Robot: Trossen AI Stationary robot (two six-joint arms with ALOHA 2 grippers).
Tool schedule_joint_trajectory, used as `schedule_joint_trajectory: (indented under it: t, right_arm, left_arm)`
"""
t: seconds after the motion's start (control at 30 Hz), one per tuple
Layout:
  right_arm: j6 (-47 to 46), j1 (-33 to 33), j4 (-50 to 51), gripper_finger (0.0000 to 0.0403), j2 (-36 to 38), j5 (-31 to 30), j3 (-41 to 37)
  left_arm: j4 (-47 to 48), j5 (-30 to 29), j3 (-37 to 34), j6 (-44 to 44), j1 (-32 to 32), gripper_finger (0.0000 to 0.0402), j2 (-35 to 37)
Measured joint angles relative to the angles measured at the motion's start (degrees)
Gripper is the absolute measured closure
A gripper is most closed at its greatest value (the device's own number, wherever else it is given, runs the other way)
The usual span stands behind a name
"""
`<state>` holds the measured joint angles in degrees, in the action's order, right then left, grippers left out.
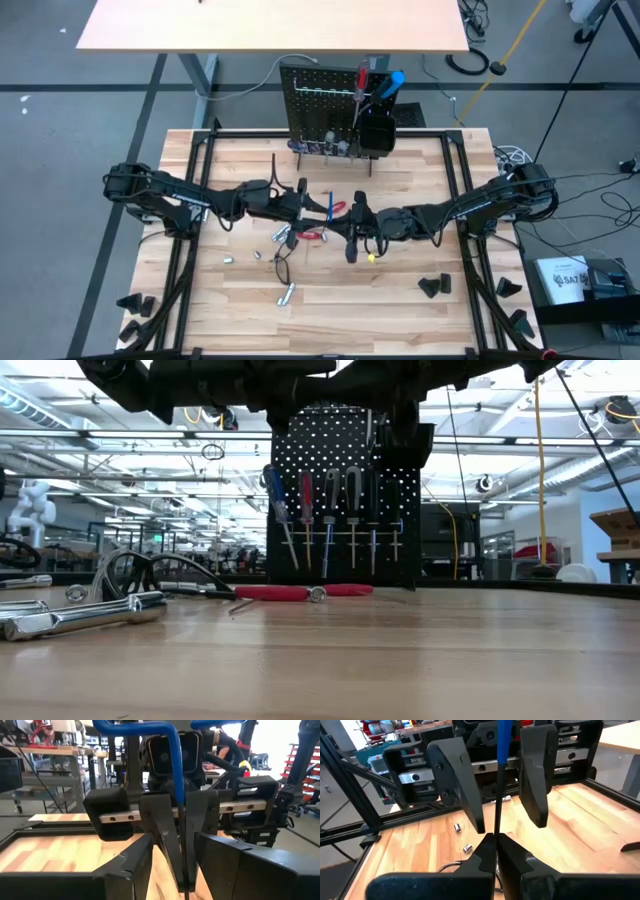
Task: Hang tools onto peg board
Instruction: Hang the blue pick tool onto the peg board
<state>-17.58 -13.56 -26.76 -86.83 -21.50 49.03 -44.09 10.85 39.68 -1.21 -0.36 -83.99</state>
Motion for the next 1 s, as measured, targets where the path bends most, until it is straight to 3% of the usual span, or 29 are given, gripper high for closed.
schedule_joint_trajectory:
  t: [0.5, 1.0]
  right_arm:
    - [-0.8, 0.0, 3.6, 0.0403, 0.0, -1.4, 0.0]
    - [-0.6, 0.0, 3.5, 0.0403, 0.0, -2.7, 0.0]
  left_arm:
    - [0.1, 0.8, 0.0, 0.0, 0.0, 0.0253, 0.0]
    - [0.9, 0.9, 0.0, 0.0, 0.7, 0.0389, 0.0]
